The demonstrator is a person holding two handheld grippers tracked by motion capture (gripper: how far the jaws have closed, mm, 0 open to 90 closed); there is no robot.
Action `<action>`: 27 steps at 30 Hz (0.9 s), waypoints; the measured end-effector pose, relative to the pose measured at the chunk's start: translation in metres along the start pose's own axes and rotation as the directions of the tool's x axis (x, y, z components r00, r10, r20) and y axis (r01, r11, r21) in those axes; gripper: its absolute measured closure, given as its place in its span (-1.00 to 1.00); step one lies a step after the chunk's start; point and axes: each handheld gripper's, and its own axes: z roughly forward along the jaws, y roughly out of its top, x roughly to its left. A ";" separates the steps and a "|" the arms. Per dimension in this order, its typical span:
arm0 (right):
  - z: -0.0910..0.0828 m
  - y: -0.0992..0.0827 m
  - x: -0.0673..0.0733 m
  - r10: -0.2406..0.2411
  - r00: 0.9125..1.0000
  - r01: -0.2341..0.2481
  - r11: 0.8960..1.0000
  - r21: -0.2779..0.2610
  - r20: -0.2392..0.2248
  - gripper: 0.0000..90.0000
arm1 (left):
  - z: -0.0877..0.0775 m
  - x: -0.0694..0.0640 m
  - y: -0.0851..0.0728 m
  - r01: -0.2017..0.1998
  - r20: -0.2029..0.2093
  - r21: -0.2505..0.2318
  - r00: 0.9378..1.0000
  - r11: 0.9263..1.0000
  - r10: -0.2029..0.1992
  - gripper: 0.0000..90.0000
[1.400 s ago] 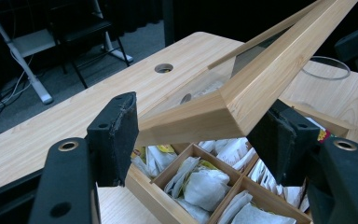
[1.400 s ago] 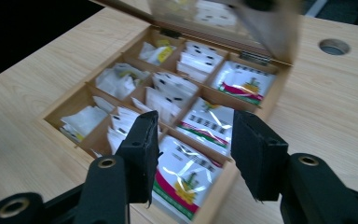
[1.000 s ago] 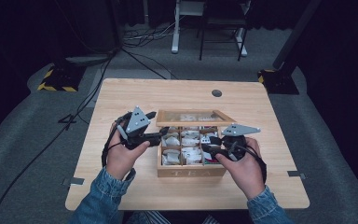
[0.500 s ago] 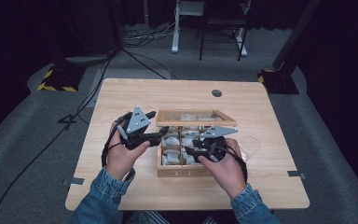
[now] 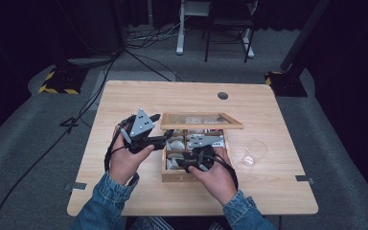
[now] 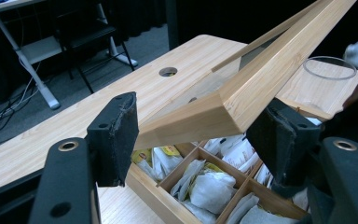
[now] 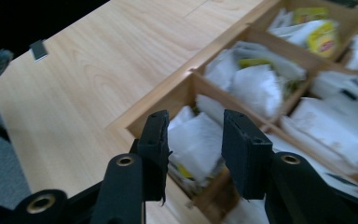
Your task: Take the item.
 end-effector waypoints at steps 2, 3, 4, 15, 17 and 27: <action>0.004 0.000 0.003 -0.009 1.000 0.009 1.000 0.014 -0.019 0.36 | 0.000 0.000 0.000 -0.001 -0.001 0.000 1.000 1.000 0.001 -0.23; 0.006 -0.001 0.005 -0.012 1.000 0.013 1.000 0.022 -0.026 0.36 | 0.000 0.000 0.000 0.000 -0.001 0.000 1.000 1.000 0.000 -0.23; 0.008 -0.001 0.006 -0.020 0.999 0.021 0.999 0.027 -0.029 0.36 | 0.000 0.000 0.000 0.001 0.000 0.000 1.000 1.000 -0.001 -0.23; 0.023 -0.003 0.001 -0.050 0.999 0.050 0.997 0.061 -0.002 0.50 | 0.000 0.000 0.000 0.000 -0.001 0.001 1.000 1.000 0.000 -0.23; 0.024 -0.004 0.000 -0.046 0.999 0.046 0.997 0.065 -0.004 0.56 | 0.000 0.000 -0.001 0.000 -0.001 0.001 1.000 1.000 0.000 -0.23; 0.019 -0.002 0.001 -0.078 0.997 0.077 0.995 0.070 0.012 1.00 | 0.000 0.000 -0.001 0.000 -0.001 0.000 1.000 1.000 0.000 -0.23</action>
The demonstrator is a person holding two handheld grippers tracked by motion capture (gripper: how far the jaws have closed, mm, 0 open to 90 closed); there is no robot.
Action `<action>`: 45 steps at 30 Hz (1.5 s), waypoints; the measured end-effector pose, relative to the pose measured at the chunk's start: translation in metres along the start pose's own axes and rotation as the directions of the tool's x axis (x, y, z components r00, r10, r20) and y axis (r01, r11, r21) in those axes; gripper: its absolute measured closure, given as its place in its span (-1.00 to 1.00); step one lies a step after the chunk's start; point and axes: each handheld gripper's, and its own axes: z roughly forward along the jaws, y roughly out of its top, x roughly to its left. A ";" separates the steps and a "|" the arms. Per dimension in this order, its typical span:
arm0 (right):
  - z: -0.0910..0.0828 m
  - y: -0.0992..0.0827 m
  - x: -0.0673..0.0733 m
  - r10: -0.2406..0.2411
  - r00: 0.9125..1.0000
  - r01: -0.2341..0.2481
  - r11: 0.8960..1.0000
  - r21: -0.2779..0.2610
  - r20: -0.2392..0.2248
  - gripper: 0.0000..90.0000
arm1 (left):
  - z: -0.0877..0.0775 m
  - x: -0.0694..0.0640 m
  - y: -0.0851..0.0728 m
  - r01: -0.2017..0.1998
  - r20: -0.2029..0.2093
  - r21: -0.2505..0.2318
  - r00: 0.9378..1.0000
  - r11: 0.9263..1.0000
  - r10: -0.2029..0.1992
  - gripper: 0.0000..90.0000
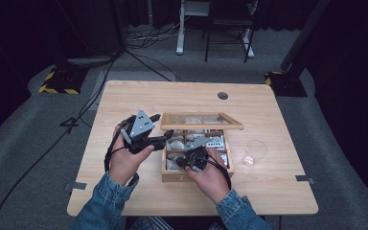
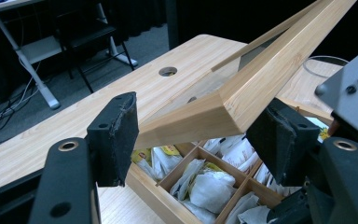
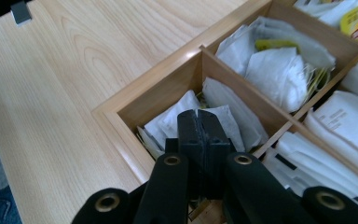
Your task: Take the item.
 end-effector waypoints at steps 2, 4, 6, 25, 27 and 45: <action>-0.004 0.001 0.000 -0.002 1.000 0.002 1.000 -0.014 0.005 1.00 | 0.000 0.000 0.000 0.001 0.001 -0.001 1.000 1.000 -0.001 -0.23; -0.008 0.004 0.001 -0.002 1.000 0.003 0.999 -0.032 0.004 1.00 | 0.000 0.000 0.000 0.000 0.001 0.000 1.000 1.000 0.000 -0.23; -0.012 0.005 0.002 0.001 1.000 -0.001 0.999 -0.046 0.004 1.00 | 0.000 0.000 0.001 -0.002 0.000 0.001 1.000 1.000 0.002 -0.23; -0.056 0.014 0.003 0.007 1.000 -0.004 0.991 -0.133 0.019 1.00 | 0.000 0.001 0.002 -0.009 -0.003 0.004 1.000 1.000 0.009 -0.23; -0.062 0.014 0.002 0.010 1.000 -0.006 0.990 -0.140 0.027 1.00 | 0.000 0.001 0.003 -0.012 -0.005 0.006 1.000 1.000 0.012 -0.23; -0.119 -0.005 -0.028 0.111 0.987 -0.085 0.975 -0.206 0.116 1.00 | 0.002 0.002 0.006 -0.007 0.002 0.010 1.000 1.000 0.007 -0.23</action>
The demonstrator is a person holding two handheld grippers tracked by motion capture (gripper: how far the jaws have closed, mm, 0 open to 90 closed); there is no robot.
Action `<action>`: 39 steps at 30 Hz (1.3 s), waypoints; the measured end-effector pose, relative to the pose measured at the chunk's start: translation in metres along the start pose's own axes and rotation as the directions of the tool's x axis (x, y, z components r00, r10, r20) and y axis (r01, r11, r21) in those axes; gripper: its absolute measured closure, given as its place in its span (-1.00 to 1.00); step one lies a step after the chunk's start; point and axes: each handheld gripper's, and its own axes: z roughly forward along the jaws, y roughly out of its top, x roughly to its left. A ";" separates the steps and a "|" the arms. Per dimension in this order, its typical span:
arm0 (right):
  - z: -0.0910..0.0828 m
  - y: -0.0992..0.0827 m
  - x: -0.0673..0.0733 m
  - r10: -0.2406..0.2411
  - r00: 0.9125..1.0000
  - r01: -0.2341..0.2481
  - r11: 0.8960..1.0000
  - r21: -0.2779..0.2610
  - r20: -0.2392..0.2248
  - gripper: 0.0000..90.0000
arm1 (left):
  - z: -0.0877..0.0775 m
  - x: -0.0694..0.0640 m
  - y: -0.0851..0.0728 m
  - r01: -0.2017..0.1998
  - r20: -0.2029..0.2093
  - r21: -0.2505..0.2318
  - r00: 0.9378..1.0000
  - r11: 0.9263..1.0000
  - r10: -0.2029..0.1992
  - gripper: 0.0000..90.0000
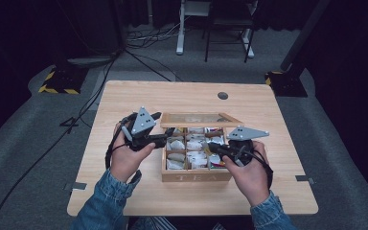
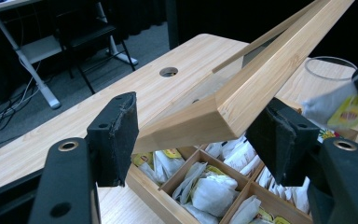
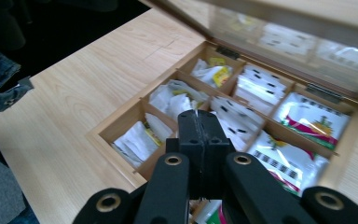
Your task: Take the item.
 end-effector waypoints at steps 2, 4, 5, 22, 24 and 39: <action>-0.005 -0.001 -0.005 0.009 1.000 -0.009 1.000 -0.006 0.011 1.00 | 0.000 0.000 0.000 0.000 0.001 0.001 1.000 1.000 0.000 -0.23; -0.009 -0.001 -0.010 0.021 1.000 -0.021 1.000 -0.010 0.022 1.00 | 0.000 0.000 0.000 -0.001 0.000 0.003 1.000 1.000 0.001 -0.23; -0.011 -0.001 -0.012 0.024 0.999 -0.024 1.000 -0.014 0.028 1.00 | 0.000 -0.001 -0.001 -0.001 -0.001 0.003 1.000 1.000 0.001 -0.23; -0.034 -0.006 -0.044 0.080 0.991 -0.079 0.997 -0.019 0.111 1.00 | 0.000 -0.001 -0.001 0.003 0.001 -0.001 1.000 1.000 -0.003 -0.23; -0.036 -0.007 -0.047 0.088 0.989 -0.086 0.996 -0.019 0.120 1.00 | 0.000 -0.001 -0.001 0.004 0.002 -0.001 1.000 1.000 -0.004 -0.23; -0.051 -0.017 -0.079 0.137 0.969 -0.139 0.990 -0.006 0.207 1.00 | 0.000 0.000 -0.001 0.002 0.001 -0.003 1.000 1.000 -0.002 -0.23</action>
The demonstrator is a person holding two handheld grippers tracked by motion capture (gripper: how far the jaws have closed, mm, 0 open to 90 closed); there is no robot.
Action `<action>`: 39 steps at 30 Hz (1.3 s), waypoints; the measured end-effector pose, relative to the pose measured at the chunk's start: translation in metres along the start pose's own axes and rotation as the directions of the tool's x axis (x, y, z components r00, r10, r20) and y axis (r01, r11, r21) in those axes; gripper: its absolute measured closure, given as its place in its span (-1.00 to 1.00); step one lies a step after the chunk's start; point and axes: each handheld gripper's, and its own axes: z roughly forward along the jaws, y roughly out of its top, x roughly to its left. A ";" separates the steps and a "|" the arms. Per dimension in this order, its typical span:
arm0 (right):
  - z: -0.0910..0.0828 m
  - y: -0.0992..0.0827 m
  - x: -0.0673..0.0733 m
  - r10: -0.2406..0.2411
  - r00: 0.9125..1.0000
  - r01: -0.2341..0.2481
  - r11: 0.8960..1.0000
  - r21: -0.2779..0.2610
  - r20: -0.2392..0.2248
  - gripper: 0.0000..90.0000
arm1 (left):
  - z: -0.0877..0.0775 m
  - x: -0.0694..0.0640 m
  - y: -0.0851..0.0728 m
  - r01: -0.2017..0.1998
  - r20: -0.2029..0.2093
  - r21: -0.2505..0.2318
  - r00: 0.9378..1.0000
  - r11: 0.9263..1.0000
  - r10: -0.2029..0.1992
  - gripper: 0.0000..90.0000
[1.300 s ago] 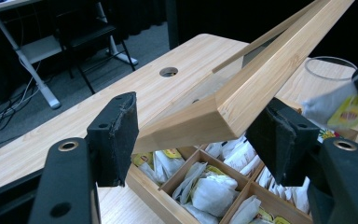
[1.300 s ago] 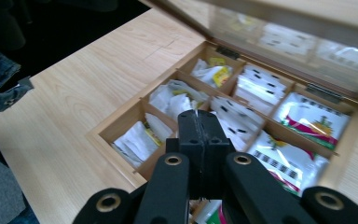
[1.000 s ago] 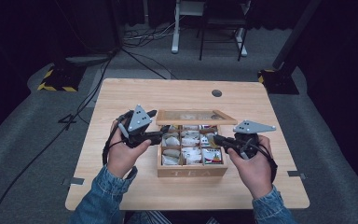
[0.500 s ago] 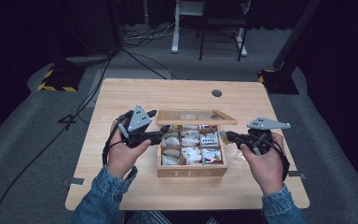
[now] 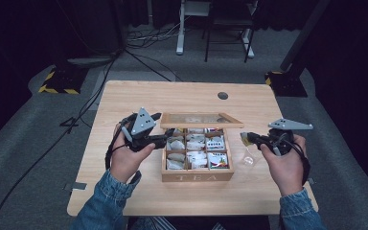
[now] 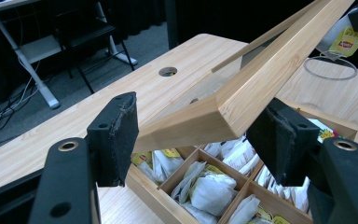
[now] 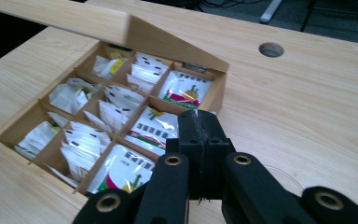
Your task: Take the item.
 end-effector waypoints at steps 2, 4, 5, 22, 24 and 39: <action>-0.001 -0.002 -0.005 0.006 1.000 -0.006 1.000 0.007 0.011 1.00 | 0.000 0.000 0.000 0.000 0.001 0.000 1.000 1.000 0.000 -0.23; -0.001 -0.004 -0.008 0.013 1.000 -0.013 1.000 0.011 0.020 1.00 | 0.000 0.000 0.000 0.000 0.001 0.001 1.000 1.000 0.000 -0.23; -0.002 -0.005 -0.010 0.016 1.000 -0.016 1.000 0.013 0.025 1.00 | 0.000 0.000 0.000 0.000 0.001 0.000 1.000 1.000 0.000 -0.23; -0.004 -0.021 -0.031 0.080 0.996 -0.083 0.995 0.059 0.048 1.00 | 0.000 0.000 0.000 0.000 0.002 0.000 1.000 1.000 0.000 -0.23; -0.002 -0.022 -0.032 0.080 0.996 -0.083 0.994 0.069 0.049 1.00 | 0.000 0.000 0.000 0.000 0.002 0.000 1.000 1.000 0.000 -0.23; 0.014 -0.031 -0.045 0.100 0.991 -0.112 0.982 0.153 0.085 1.00 | 0.000 0.000 0.000 0.000 0.003 0.001 1.000 1.000 0.000 -0.23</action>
